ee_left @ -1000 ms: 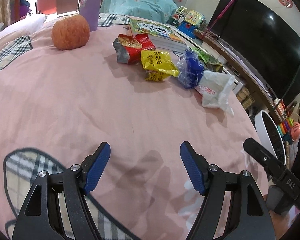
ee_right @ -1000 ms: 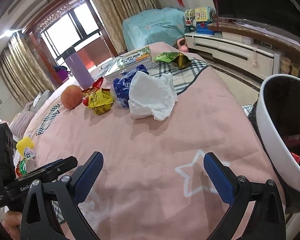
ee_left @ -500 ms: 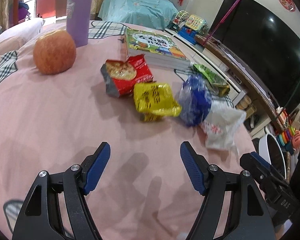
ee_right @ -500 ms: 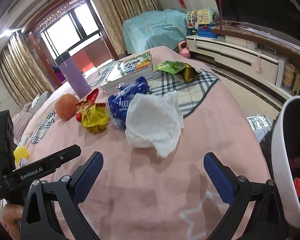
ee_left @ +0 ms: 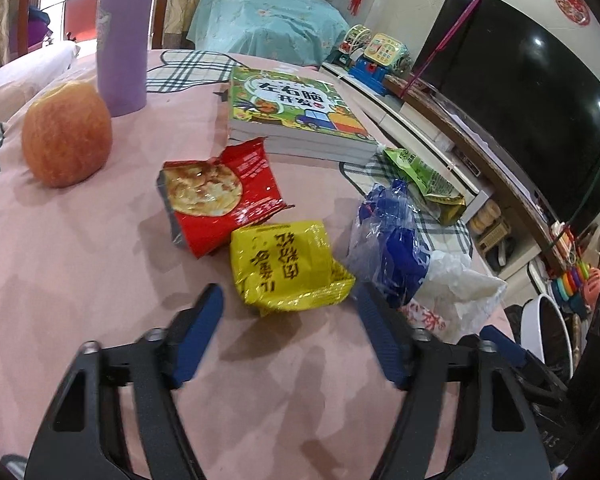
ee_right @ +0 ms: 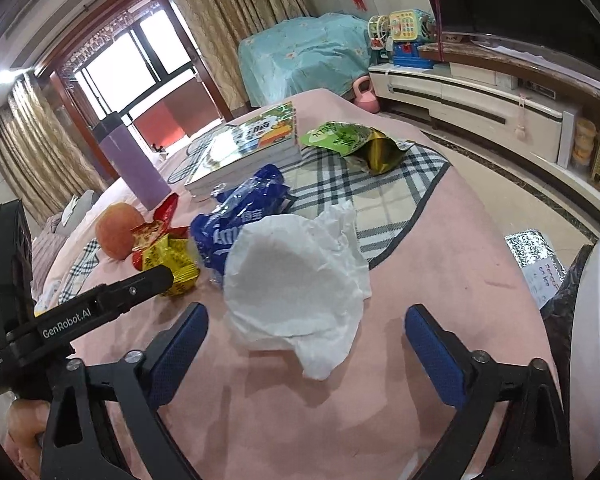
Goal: Collect trash
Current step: 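Grasp the yellow snack bag with the left tool while the right tool grasps the white plastic bag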
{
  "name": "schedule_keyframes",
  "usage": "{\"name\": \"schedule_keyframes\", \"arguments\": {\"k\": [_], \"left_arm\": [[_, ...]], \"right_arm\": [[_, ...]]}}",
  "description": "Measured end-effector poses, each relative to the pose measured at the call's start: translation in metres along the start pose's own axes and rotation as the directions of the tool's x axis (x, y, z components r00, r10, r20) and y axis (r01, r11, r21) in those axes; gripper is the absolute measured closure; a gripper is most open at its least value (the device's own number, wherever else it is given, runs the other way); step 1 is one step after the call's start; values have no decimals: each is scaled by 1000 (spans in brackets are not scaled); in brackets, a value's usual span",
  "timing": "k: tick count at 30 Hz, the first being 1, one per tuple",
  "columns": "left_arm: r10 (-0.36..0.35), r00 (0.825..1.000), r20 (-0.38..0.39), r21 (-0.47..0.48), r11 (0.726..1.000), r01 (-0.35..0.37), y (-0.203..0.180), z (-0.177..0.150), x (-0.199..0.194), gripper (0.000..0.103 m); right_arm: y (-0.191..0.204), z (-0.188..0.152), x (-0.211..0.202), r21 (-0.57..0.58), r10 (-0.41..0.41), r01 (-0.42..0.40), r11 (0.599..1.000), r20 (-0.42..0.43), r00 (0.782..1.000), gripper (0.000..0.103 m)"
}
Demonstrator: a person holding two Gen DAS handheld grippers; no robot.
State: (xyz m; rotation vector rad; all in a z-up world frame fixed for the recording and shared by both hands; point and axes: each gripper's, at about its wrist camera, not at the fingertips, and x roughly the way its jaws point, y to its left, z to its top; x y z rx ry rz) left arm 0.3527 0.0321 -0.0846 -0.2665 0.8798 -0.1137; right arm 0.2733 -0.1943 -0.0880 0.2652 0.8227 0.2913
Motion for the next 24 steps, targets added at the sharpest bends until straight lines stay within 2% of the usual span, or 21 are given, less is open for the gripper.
{"name": "schedule_keyframes", "arguments": {"k": [2, 3, 5, 6, 8, 9, 10, 16, 24], "left_arm": [[-8, 1000, -22, 12, 1000, 8, -2, 0, 7, 68], [-14, 999, -29, 16, 1000, 15, -3, -1, 8, 72], [-16, 999, -35, 31, 999, 17, -4, -3, 9, 91], [-15, 999, -35, 39, 999, 16, -4, -5, 7, 91], [-10, 1000, -26, 52, 999, 11, -5, -9, 2, 93], [-13, 1000, -22, 58, 998, 14, -5, -11, -2, 94], [-15, 1000, -21, 61, 998, 16, -5, -13, -4, 97], [-31, 999, -15, 55, 998, 32, -2, -30, -26, 98], [-81, 996, -22, 37, 996, 82, -11, -58, -56, 98]], "right_arm": [[-2, 1, 3, 2, -5, 5, 1000, -8, 1000, 22], [-2, 2, 4, 3, -4, 4, 1000, -11, 1000, 26], [-3, 2, 5, 1, -16, 16, 1000, -14, 1000, 43], [-3, 2, 4, 0, -18, 18, 1000, -14, 1000, 43], [-2, 1, 2, -9, -14, 14, 1000, -2, 1000, 52], [-1, 0, 1, -12, -13, 13, 1000, 4, 1000, 57], [-1, -1, -1, -16, -11, 11, 1000, 8, 1000, 69], [-1, -6, -12, -19, -2, 2, 1000, 17, 1000, 78], [0, -18, -36, -26, 10, -9, 1000, 29, 1000, 81]]}}
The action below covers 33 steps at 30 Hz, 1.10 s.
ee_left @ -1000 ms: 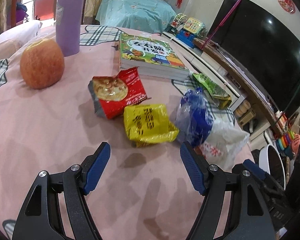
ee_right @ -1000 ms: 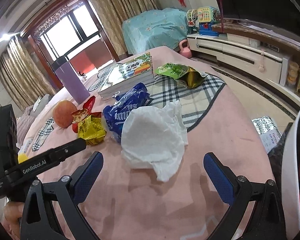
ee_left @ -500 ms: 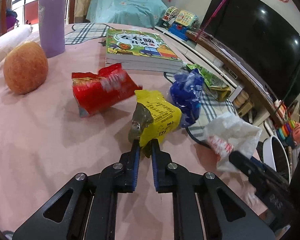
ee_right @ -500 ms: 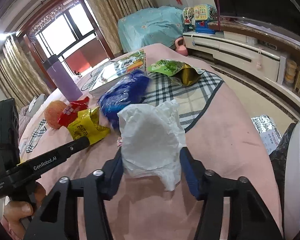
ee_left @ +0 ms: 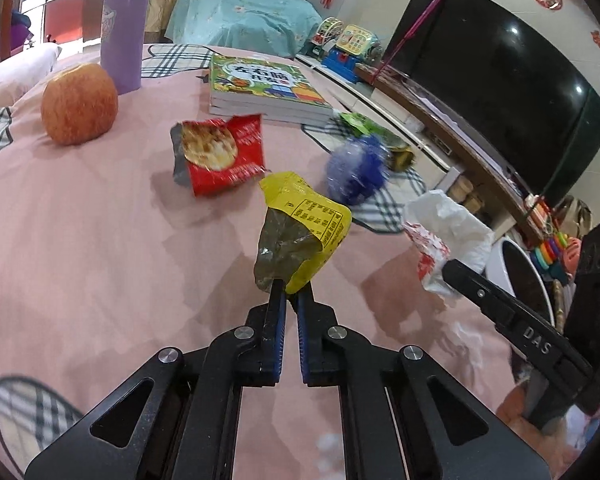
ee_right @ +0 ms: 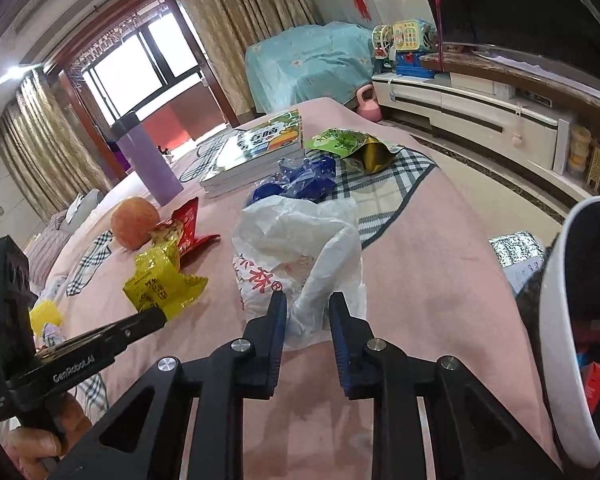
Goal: Collect trash
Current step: 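Grasp the yellow snack bag with the left tool while the right tool grasps the white plastic bag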
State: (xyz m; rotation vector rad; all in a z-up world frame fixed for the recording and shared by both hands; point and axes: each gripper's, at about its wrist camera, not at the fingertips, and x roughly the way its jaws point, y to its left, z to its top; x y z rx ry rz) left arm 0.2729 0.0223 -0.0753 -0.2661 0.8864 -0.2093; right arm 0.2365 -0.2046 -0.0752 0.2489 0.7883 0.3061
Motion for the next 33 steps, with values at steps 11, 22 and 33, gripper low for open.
{"name": "schedule_keyframes", "arguments": {"k": [11, 22, 33], "left_arm": [[-60, 998, -17, 26, 998, 61, -28, -27, -20, 98], [-103, 995, -13, 82, 991, 103, -63, -38, -35, 98], [-134, 991, -28, 137, 981, 137, -93, -45, -41, 98]], "right_arm": [[-2, -18, -42, -14, -15, 15, 1000, 34, 999, 88], [-14, -29, -88, 4, -29, 29, 1000, 101, 994, 88], [-32, -41, -111, 38, -54, 49, 998, 126, 991, 89]]}}
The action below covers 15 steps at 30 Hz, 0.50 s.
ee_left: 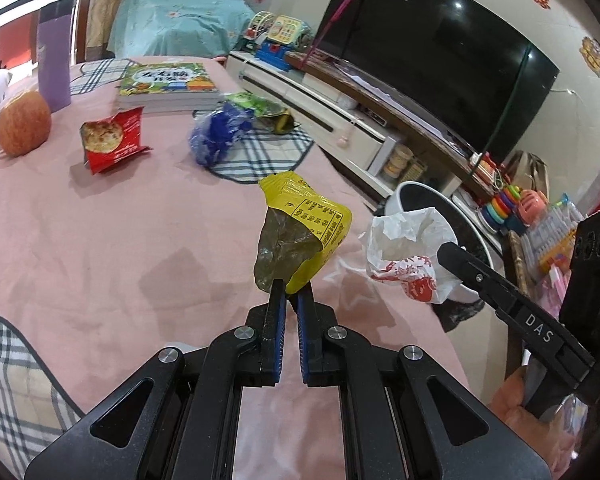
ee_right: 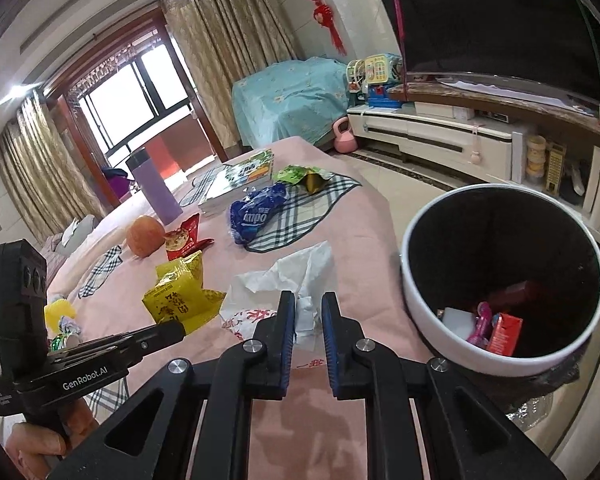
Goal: Collect trash
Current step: 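Grasp the yellow snack bag with the left tool while the right tool grasps the white plastic bag, then carry the yellow bag and white bag over the bin and release both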
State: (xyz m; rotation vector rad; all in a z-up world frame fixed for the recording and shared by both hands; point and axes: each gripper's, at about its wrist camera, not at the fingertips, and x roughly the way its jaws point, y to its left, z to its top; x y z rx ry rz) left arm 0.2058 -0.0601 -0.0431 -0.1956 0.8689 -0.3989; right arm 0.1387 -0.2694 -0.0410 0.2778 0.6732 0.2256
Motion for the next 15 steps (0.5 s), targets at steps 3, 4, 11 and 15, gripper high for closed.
{"name": "schedule_keyframes", "arguments": {"k": [3, 4, 11, 15], "left_arm": [[-7, 1000, 2, 15, 1000, 7, -9, 0, -2, 98], [-9, 1000, 2, 20, 1000, 9, -12, 1, -2, 98], [-32, 999, -5, 62, 998, 32, -36, 4, 1, 98], [-49, 999, -11, 93, 994, 50, -53, 6, 5, 98]], "right_arm": [[-5, 1, -8, 12, -5, 5, 1000, 16, 1000, 89], [-7, 2, -11, 15, -7, 7, 1000, 23, 1000, 89], [-23, 10, -33, 42, -29, 26, 999, 79, 996, 89], [-36, 13, -43, 63, -53, 47, 997, 103, 993, 89]]}}
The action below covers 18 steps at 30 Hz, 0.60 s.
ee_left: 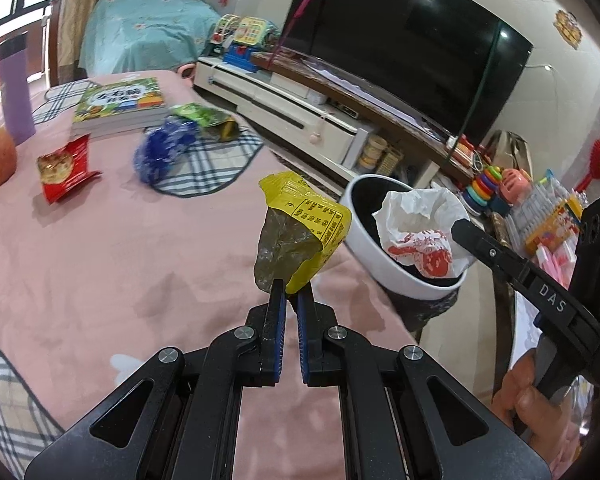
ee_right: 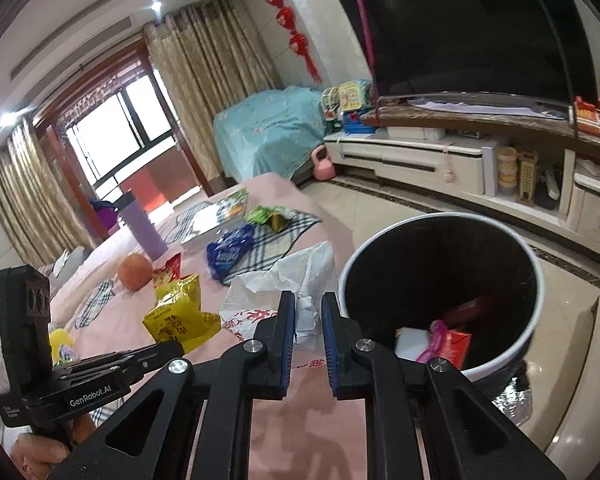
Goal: Collect trash
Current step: 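Carry the yellow bag and white bag over the bin and release both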
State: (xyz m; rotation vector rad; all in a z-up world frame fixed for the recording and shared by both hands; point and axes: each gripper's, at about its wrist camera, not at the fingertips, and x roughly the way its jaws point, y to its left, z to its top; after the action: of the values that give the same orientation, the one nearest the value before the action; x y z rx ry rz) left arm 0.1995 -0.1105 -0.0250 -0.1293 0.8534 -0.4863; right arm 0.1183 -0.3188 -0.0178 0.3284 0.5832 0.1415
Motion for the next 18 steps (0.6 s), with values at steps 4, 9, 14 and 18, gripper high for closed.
{"name": "schedule_keyframes", "arguments": {"k": [4, 9, 14, 18], "left_arm": [[-19, 1000, -2, 28, 999, 19, -16, 6, 5, 98], [-39, 999, -10, 68, 997, 40, -38, 12, 13, 98], [-52, 998, -24, 103, 993, 54, -57, 18, 24, 98], [-57, 998, -36, 128, 990, 61, -71, 22, 33, 98]], "right_arm": [[-16, 4, -8, 25, -30, 30, 999, 21, 999, 89], [-35, 7, -13, 47, -62, 60, 997, 33, 998, 89], [-50, 10, -13, 65, -92, 90, 994, 32, 995, 89], [-61, 12, -12, 75, -107, 105, 992, 28, 994, 89]]}}
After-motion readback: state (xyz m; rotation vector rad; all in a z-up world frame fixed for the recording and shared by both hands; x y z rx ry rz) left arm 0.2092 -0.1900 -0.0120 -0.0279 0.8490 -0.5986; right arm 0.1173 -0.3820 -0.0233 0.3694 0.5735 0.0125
